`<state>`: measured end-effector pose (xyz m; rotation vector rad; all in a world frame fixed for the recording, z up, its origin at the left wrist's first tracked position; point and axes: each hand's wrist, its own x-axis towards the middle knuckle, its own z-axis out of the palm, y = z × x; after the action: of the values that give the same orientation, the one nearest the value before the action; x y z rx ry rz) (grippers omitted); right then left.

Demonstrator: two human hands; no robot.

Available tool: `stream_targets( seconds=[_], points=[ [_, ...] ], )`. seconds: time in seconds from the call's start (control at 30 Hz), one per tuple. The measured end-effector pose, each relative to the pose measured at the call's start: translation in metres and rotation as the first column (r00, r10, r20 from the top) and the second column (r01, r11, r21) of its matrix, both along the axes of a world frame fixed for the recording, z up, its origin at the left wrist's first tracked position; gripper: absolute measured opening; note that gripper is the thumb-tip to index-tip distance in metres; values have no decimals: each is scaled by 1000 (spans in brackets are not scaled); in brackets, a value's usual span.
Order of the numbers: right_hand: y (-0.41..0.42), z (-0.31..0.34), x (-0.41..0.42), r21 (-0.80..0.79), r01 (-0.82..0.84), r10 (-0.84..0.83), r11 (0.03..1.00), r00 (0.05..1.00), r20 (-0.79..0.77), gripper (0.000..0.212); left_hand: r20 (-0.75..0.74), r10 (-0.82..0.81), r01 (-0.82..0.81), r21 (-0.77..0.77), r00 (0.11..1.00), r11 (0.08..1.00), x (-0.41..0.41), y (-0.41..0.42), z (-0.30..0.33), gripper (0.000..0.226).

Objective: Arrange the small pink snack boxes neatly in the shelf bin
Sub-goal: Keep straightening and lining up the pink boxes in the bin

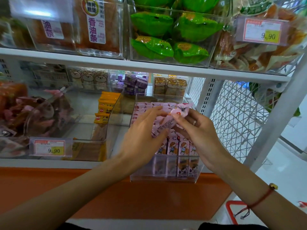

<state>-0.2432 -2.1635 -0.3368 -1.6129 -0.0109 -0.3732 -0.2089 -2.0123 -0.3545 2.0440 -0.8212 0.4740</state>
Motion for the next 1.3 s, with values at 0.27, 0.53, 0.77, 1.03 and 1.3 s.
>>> stream_targets(
  seconds=[0.27, 0.53, 0.77, 1.03, 1.3],
  points=[
    [-1, 5, -1, -9, -44, 44, 999, 999, -17, 39, -232, -157, 119, -171, 960, 978, 2, 3, 11, 27],
    [-4, 3, 3, 156, -56, 87, 986, 976, -200, 24, -671, -404, 167, -390, 621, 906, 0, 5, 21, 21],
    [-4, 4, 4, 92, -75, 82, 993, 993, -83, 28, -442, -344, 228, -296, 828, 928, 3, 7, 17, 23],
    [-3, 3, 0, -17, -206, 206, 979, 968, 144, 36, -141, -161, 128, -215, 977, 968, 6, 10, 15, 35],
    [0, 4, 0, -22, -1, 1, 1000, 1000, 18, 62, 86, 31, -23, -93, 996, 995, -1, 10, 19, 42]
  ],
)
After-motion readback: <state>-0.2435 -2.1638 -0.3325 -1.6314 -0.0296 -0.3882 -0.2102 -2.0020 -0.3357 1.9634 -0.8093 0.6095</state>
